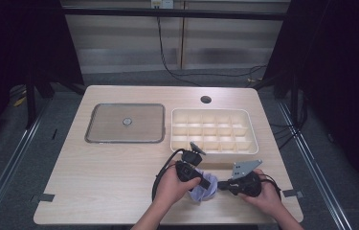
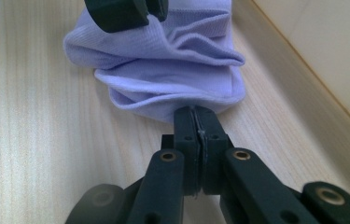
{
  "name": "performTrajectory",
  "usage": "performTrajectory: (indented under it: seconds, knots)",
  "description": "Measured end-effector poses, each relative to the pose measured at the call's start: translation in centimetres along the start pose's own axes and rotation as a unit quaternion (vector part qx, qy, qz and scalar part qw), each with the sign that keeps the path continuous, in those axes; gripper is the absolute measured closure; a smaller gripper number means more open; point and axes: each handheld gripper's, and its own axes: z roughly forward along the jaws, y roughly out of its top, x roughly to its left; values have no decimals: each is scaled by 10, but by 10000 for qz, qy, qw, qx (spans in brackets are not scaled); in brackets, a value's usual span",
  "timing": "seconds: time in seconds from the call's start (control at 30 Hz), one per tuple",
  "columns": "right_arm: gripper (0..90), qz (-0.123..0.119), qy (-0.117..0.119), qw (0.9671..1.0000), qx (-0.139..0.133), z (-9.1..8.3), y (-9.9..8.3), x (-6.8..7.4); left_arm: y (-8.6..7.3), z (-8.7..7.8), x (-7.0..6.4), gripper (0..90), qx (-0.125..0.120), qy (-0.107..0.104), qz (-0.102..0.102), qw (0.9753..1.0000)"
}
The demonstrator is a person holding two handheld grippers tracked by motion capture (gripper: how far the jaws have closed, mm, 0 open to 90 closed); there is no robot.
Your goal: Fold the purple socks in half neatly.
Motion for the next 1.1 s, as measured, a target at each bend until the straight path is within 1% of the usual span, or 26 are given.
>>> performTrajectory:
  seconds: [0.03, 0.17, 0.23, 0.27, 0.33, 0.43, 0.5, 0.53, 0.57, 0.67, 0.7, 0.77, 0.83, 0.87, 0.9, 0.93, 1.0, 1.03, 1.07, 1.1]
  knots:
    - [884, -4, -4, 10000, 2, 0, 0, 0, 0, 0, 0, 775, 38, -46, 31, 10000]
    - [884, -11, -5, 10000, 3, 0, 0, 0, 0, 2, -3, 772, 39, -28, 29, 10000]
    - [884, -22, -7, 10000, 1, 0, 0, 0, 0, 0, -5, 772, -7, 24, 35, 10000]
    - [884, -25, -9, 10000, 5, 0, 0, 0, 0, -2, -4, 772, 11, 32, 50, 10000]
    - [884, -12, -2, 10000, 0, 0, 0, 0, 1, -4, -5, 772, -49, 73, 16, 10000]
    - [881, -14, -1, 10000, -1, 0, 0, 0, 2, -10, -3, 772, -87, 200, 40, 9998]
    - [880, -11, -2, 10000, -1, 0, 0, 0, 1, -11, -1, 777, -144, 322, 16, 9994]
    - [881, -12, 2, 10000, -3, 0, 0, 0, 1, -12, 0, 782, -119, 378, 33, 9992]
    - [881, -8, 1, 10000, 2, 0, 0, 0, 0, -11, 2, 790, -136, 419, 25, 9990]
    - [881, -19, 8, 10000, 15, 0, 0, 0, -1, -9, 8, 814, -66, 582, 16, 9983]
    - [881, -16, 11, 10000, 17, 0, 0, 0, -1, -7, 10, 818, -76, 642, 16, 9979]
    - [881, 3, 7, 10000, -2, 0, 0, 0, -1, -5, 11, 826, -32, 864, 34, 9963]
    - [881, 2, 9, 10000, -1, 0, 0, 0, -1, -2, 11, 828, -34, 863, 61, 9962]
    - [881, 3, 12, 10000, -2, 0, 0, 0, 0, -1, 9, 828, 34, 933, 92, 9956]
    - [881, 4, 11, 10000, -1, 0, 0, 0, 0, 2, 9, 828, 36, 890, 113, 9960]
    - [881, 4, 11, 10000, -2, 0, 0, 0, 0, 4, 8, 828, 34, 796, 89, 9968]
    - [881, 0, 11, 10000, -1, 0, 0, 0, 1, 9, 6, 827, 88, 779, 145, 9968]
    - [881, 0, 12, 10000, -4, 0, 0, 0, 1, 13, 5, 827, 126, 723, 164, 9972]
    - [881, -2, 18, 10000, -10, 0, 0, 0, 1, 15, 4, 827, 121, 701, 147, 9974]
    - [881, -10, 18, 10000, -10, 0, 0, 0, 1, 17, 3, 827, 139, 725, 147, 9972]
